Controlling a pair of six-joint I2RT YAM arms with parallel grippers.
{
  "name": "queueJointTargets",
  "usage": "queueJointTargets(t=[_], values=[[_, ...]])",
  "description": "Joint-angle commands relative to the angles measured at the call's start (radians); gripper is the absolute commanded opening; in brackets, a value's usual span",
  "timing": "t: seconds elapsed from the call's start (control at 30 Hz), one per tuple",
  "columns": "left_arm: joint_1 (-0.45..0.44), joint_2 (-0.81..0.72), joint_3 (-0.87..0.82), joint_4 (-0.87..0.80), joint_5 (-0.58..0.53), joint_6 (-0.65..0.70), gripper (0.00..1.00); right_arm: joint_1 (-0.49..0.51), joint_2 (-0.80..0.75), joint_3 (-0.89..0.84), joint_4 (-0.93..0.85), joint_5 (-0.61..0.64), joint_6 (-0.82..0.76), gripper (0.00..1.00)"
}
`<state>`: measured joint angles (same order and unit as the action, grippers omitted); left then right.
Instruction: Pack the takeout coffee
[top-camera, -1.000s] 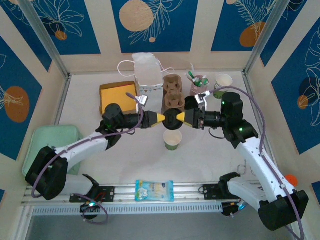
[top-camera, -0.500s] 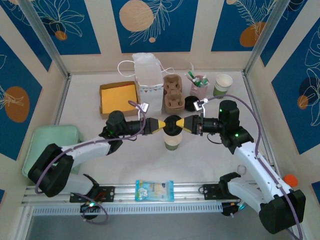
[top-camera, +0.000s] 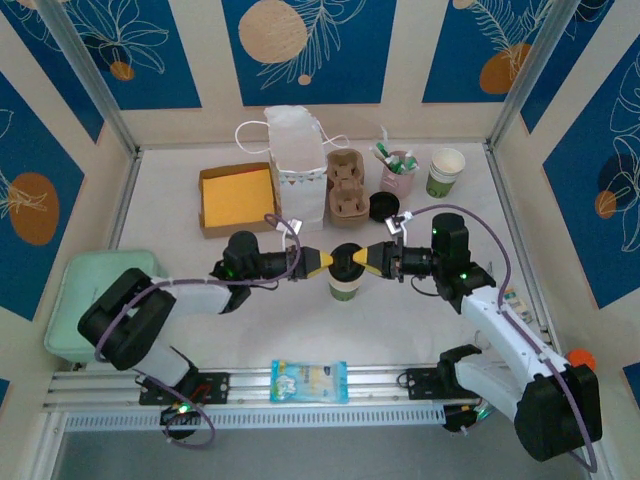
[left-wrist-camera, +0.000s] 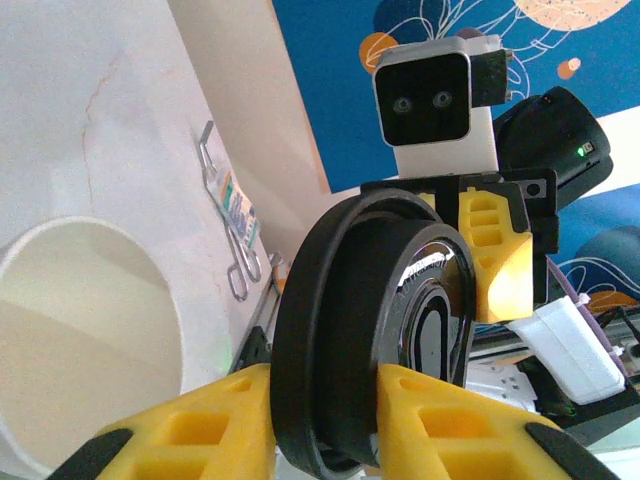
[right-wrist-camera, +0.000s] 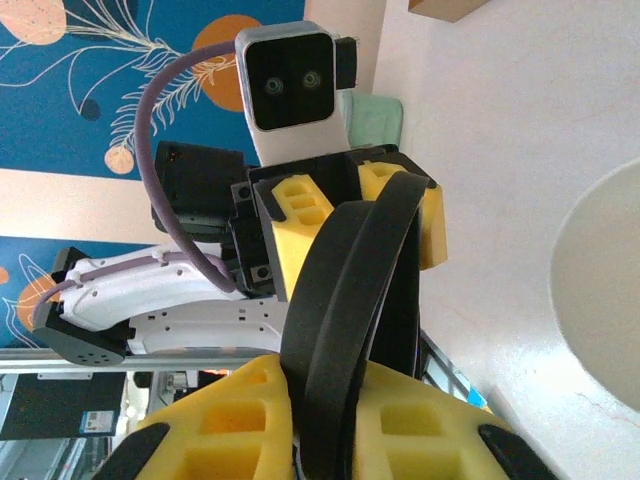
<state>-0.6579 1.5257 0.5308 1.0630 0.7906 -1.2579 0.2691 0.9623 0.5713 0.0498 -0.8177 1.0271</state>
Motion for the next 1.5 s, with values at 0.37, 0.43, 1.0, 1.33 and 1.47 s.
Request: queueJointTargets(t=[0.37,0.43,1.0,1.33,1.47], values=[[-0.001,0.113,-0.016,0.272,0.006,-0.044,0.28,-0.025,0.13,-0.061,-0.026,0.049,-0.078,0.21],[-0.002,0.129,-0.015,0.287,0.007,-0.05,0.28,-0.032,0.146,-0.06,-0.037,0.051,-0.093,0.22],[0.003,0.122,-0.012,0.192,0.018,0.017,0.27,-0.047,0.196,-0.041,-0.137,0.108,-0.193,0.25],[0.007,0.094,-0.005,0.09,0.021,0.078,0.28,-0.036,0.204,-0.026,-0.183,0.14,-0.226,0.27],[0.007,0.085,-0.002,0.053,0.019,0.102,0.29,-0.034,0.21,-0.028,-0.192,0.158,-0.235,0.29]])
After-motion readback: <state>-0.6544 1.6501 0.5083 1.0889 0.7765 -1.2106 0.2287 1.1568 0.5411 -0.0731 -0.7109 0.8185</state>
